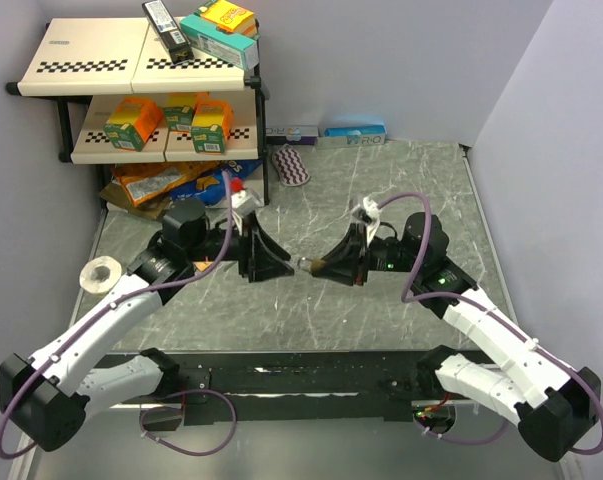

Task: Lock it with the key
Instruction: Lock the lock.

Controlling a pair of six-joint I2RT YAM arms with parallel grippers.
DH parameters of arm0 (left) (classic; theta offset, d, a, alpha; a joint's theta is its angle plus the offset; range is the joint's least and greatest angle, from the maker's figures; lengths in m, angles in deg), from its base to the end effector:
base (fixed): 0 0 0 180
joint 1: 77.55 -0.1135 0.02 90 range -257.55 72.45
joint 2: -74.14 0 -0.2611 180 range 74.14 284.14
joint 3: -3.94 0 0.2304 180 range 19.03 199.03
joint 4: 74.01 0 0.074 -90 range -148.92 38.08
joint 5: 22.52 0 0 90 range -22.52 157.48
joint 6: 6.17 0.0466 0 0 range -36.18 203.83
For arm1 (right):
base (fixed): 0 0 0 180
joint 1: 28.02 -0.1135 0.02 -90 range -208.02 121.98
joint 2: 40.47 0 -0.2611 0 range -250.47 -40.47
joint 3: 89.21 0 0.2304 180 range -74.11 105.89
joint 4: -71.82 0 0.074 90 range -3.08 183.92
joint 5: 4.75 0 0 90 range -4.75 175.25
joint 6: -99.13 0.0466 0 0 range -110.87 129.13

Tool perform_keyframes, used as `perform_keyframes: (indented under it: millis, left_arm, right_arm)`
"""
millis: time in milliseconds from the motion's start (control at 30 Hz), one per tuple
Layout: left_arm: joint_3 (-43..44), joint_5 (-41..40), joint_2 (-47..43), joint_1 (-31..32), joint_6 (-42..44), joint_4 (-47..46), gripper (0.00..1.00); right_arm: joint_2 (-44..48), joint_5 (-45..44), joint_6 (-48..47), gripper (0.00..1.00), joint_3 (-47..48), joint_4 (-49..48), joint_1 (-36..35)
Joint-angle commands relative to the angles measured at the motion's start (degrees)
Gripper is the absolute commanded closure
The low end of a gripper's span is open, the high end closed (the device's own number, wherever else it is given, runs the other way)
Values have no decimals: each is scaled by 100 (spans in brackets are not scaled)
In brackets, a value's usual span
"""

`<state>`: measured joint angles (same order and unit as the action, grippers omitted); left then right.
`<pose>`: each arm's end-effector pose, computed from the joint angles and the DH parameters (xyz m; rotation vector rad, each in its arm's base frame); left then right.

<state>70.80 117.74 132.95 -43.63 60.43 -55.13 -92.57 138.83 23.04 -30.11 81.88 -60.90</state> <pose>0.1583 -0.1496 0.3496 0.8640 1.7361 -1.4611 0.1391 0.1345 0.3422 -1.0277 1.4643 1.3551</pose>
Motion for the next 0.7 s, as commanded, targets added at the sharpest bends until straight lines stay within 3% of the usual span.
perform_keyframes:
  millis: [0, 100, 400, 500, 667]
  left_arm:
    - [-404, 98, -247, -262, -1236, -1667, 39]
    - [-624, 98, -203, -262, -1876, -2432, 39]
    - [-624, 107, 113, -201, -2556, -3359, 44]
    - [-519, 10, 184, -60, -2136, -2982, 55]
    - [-449, -51, 254, 10, -2125, -2824, 76]
  right_arm:
    - [-29, -234, 691, 100, 73, -954, 124]
    - [-108, -182, 1034, 100, 108, -1244, 124]
    - [-266, -23, 1465, 100, 38, -1675, 63]
    - [-292, -6, 1500, 100, 37, -1825, 28]
    - [-284, 55, 1439, 100, 55, -1799, -43]
